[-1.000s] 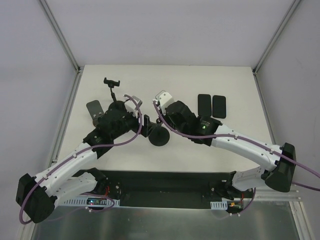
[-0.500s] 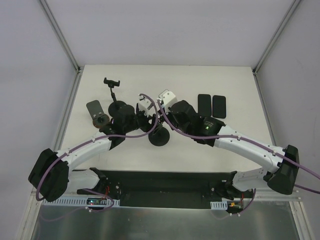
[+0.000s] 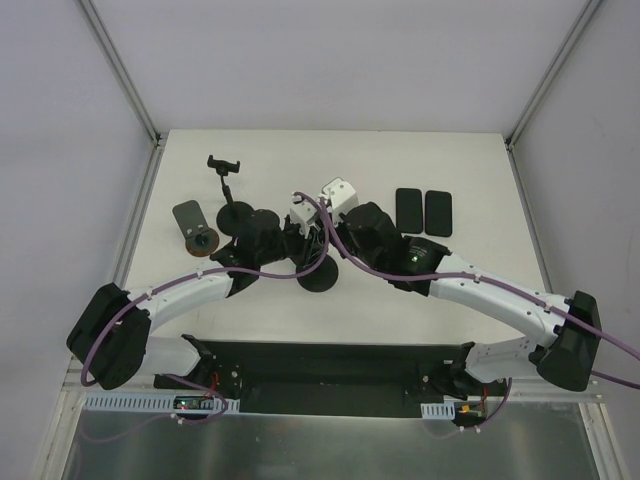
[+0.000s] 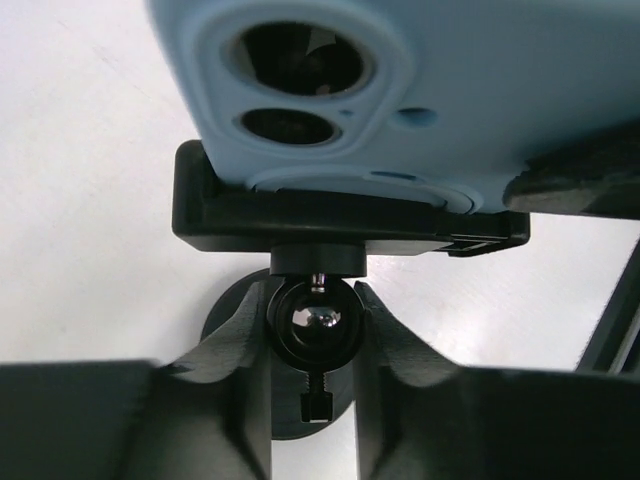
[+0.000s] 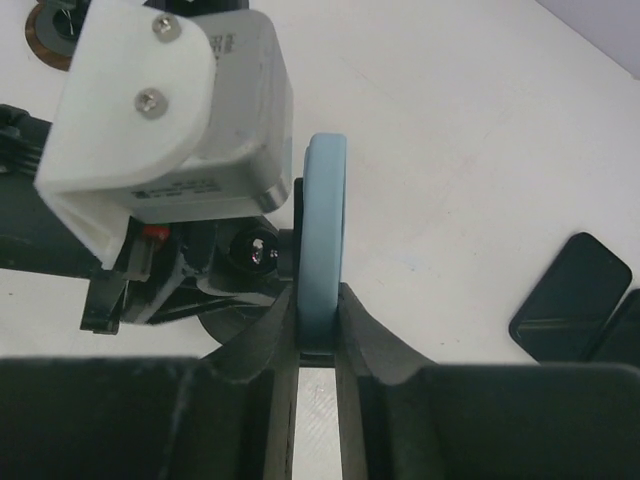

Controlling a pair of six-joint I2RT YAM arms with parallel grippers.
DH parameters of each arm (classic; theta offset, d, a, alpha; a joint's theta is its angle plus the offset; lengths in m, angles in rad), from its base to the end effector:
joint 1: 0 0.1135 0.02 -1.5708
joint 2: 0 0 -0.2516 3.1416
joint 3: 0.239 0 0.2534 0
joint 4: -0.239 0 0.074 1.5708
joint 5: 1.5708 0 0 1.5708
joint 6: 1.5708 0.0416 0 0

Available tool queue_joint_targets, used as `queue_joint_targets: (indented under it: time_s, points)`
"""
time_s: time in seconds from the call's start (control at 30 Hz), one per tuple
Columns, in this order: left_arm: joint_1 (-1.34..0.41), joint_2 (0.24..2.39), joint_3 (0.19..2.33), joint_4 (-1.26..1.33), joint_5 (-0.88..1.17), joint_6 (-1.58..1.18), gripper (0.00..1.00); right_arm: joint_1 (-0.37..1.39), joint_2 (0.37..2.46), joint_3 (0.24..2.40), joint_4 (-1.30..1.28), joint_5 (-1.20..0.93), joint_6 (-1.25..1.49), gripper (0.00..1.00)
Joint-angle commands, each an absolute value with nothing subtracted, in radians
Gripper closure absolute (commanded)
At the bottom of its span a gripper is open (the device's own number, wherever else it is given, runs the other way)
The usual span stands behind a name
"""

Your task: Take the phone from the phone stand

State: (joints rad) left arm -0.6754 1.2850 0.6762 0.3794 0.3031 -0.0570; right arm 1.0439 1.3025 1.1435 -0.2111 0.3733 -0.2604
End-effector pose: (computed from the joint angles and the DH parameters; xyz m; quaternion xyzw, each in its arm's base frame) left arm 0.2233 -0.1948 0.2375 0.3250 0.7091 -0.3304 0.5313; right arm 0.1695 0.2612 0.3356 -0.4088 0.7080 0.0704 0.5715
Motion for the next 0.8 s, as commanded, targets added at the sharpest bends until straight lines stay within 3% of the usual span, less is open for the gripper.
queue_joint_targets:
  time_s: [0.0, 0.17, 0.77]
  points:
    - [-0.68, 1.269, 0.69, 0.426, 0.313, -0.084, 1.0, 1.052, 1.272, 1.114, -0.164, 0.313, -0.206, 0.78]
    - [-0.692, 1.241, 0.67, 0.426, 0.301, -0.1, 1.0, 1.046, 1.27, 1.069, -0.078, 0.328, -0.209, 0.64]
    - [-0.71, 1.197, 0.652, 0.419, 0.262, -0.11, 1.0, 1.002, 1.342, 1.019, 0.127, 0.301, -0.244, 0.64]
